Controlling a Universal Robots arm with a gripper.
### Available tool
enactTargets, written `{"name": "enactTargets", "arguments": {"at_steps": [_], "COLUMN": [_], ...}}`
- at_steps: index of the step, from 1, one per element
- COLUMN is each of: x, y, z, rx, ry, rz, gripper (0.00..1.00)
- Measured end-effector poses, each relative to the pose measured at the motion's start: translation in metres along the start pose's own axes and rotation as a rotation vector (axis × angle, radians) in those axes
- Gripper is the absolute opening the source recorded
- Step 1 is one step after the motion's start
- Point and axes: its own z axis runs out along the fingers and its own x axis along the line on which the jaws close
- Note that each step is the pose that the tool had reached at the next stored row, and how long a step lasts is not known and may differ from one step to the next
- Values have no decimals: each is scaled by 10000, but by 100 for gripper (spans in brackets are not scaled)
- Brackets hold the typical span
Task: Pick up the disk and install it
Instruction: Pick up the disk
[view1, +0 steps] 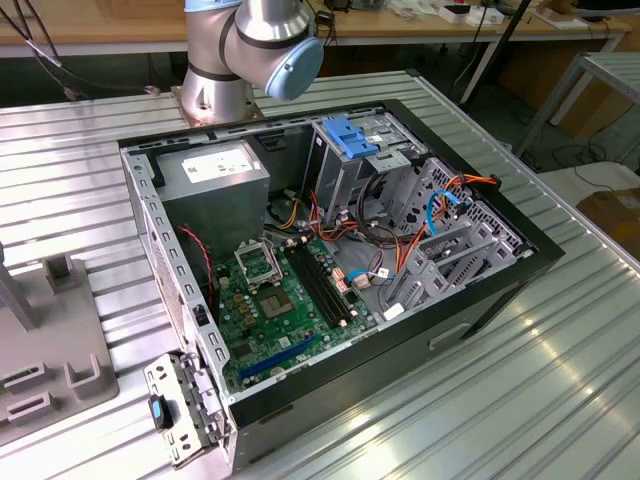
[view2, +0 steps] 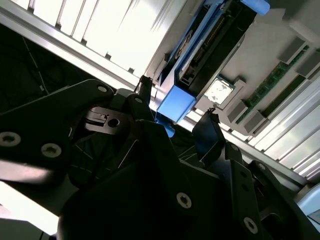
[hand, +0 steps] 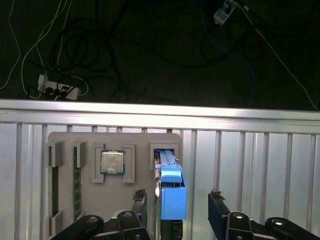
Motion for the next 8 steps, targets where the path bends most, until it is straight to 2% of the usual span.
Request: {"name": "enactTargets", "arguments": {"at_steps": [8], "x": [0], "y": [0], "z": [19], "rx": [-1], "ry": [0], "rz": [1], "gripper": [60]}}
